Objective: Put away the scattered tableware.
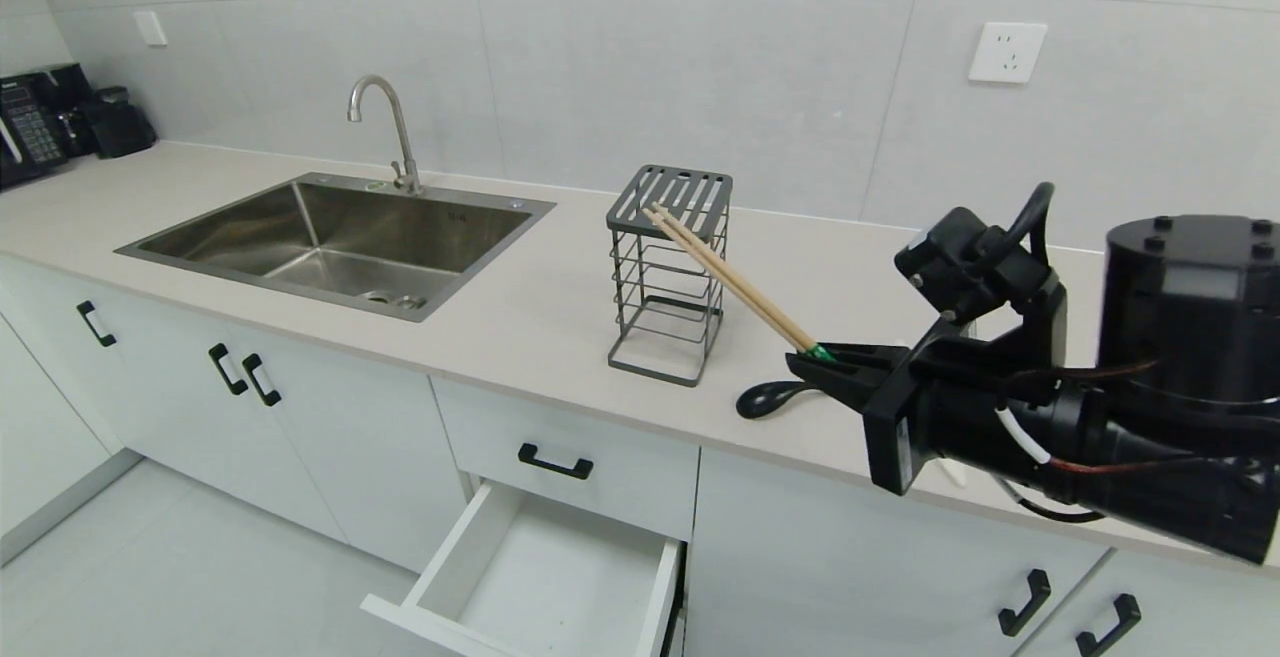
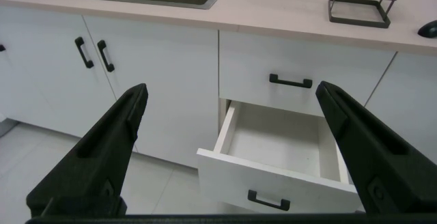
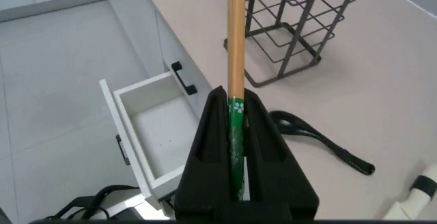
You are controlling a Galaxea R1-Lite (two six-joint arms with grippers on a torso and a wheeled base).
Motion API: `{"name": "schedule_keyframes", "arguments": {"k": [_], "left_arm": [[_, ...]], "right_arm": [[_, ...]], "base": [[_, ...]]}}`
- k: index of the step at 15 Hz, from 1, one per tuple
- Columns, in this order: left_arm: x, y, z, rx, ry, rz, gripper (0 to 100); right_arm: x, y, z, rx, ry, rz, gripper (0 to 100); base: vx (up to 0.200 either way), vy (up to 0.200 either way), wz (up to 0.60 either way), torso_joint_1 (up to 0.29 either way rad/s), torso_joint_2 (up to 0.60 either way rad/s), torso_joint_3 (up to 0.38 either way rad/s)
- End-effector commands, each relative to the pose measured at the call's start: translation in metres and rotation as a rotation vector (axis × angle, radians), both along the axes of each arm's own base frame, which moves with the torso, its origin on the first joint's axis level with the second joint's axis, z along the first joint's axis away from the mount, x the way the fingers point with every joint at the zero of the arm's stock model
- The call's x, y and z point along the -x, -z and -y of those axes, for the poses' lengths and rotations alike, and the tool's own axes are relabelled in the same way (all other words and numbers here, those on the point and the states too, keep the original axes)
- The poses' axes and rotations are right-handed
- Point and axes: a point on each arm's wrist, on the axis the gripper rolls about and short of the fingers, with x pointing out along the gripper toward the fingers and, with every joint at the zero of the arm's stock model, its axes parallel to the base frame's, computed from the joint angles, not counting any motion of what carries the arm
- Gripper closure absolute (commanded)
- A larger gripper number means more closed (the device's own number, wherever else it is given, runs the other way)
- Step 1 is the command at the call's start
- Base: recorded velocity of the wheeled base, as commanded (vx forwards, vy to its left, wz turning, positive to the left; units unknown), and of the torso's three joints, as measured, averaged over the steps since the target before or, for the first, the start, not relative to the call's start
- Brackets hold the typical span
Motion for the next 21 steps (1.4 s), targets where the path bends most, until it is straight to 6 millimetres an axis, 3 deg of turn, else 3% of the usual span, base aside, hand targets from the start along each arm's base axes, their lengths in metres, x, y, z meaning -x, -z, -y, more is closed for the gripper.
{"name": "schedule_keyframes", "arguments": {"k": [1, 8, 10, 16, 19, 21], "left_arm": [[0.000, 0.000, 0.000, 0.001, 0.000, 0.000, 0], [0.000, 0.000, 0.000, 0.000, 0.000, 0.000, 0], [0.000, 0.000, 0.000, 0.000, 0.000, 0.000, 0], [0.000, 0.000, 0.000, 0.000, 0.000, -0.002, 0], [0.000, 0.000, 0.000, 0.000, 0.000, -0.003, 0], [0.000, 0.000, 0.000, 0.000, 0.000, -0.002, 0]], "right_arm": [[-0.006, 0.008, -0.013, 0.019, -0.022, -0.020, 100], [-0.016, 0.014, -0.056, 0.028, -0.086, -0.021, 100], [-0.020, 0.024, -0.067, 0.054, -0.076, -0.035, 100], [-0.013, 0.034, -0.093, 0.066, -0.135, -0.037, 100], [-0.017, 0.049, -0.096, 0.131, -0.136, -0.038, 100], [-0.026, 0.061, -0.106, 0.180, -0.028, -0.016, 100]], "base": [[0.000, 0.000, 0.00, 0.000, 0.00, 0.000], [0.000, 0.000, 0.00, 0.000, 0.00, 0.000], [0.000, 0.000, 0.00, 0.000, 0.00, 0.000], [0.000, 0.000, 0.00, 0.000, 0.00, 0.000], [0.000, 0.000, 0.00, 0.000, 0.00, 0.000], [0.000, 0.000, 0.00, 0.000, 0.00, 0.000]]}}
